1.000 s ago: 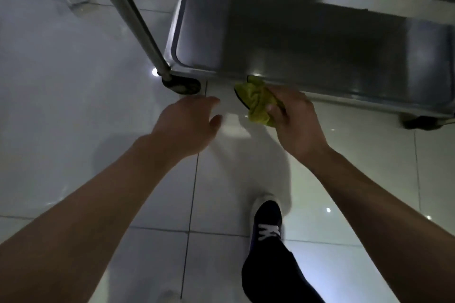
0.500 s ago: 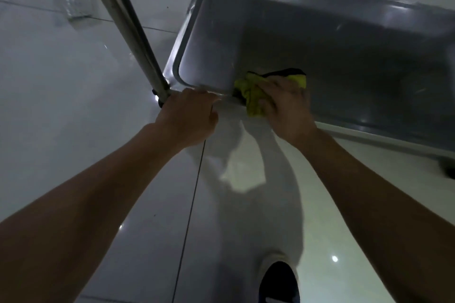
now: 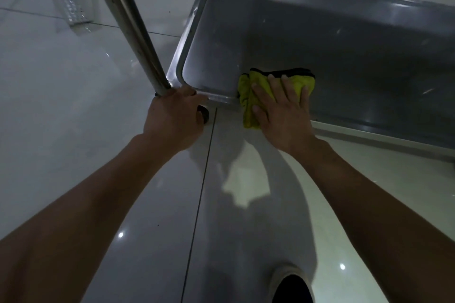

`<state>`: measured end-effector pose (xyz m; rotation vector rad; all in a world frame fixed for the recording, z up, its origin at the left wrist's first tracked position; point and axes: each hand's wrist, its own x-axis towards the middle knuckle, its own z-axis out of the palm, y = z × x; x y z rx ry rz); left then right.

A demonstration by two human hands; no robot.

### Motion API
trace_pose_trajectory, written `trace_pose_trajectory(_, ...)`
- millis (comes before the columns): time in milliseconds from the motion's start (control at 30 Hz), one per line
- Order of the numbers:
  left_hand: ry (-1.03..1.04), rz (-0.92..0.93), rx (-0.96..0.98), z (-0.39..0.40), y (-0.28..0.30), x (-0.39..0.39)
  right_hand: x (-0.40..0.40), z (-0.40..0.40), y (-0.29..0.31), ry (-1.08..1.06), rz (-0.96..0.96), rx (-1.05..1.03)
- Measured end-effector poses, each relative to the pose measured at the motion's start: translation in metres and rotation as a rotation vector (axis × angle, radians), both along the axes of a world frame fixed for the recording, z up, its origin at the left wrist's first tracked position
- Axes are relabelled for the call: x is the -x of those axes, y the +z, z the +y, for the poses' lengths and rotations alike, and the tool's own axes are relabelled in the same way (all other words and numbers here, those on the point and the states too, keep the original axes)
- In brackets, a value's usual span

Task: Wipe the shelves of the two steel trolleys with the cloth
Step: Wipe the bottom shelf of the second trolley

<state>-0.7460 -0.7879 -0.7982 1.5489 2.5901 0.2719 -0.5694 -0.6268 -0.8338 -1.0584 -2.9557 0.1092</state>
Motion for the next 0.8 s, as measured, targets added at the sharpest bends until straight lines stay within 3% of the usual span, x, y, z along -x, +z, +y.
trace_pose_trajectory(267,0.009,-0.029,-0.073,-0.011,-0.005,0.007,0.055,-0.018,-0.006,0.095,-0.063,-0.073)
trace_pose_trajectory(500,0.009,-0.103,-0.104,-0.015,-0.007,0.015,0.109,-0.028,-0.004,0.195,-0.026,0.032)
trace_pose_trajectory(800,0.014,-0.001,0.002,-0.008,-0.004,0.006,0.086,-0.021,-0.006,0.144,0.05,0.064)
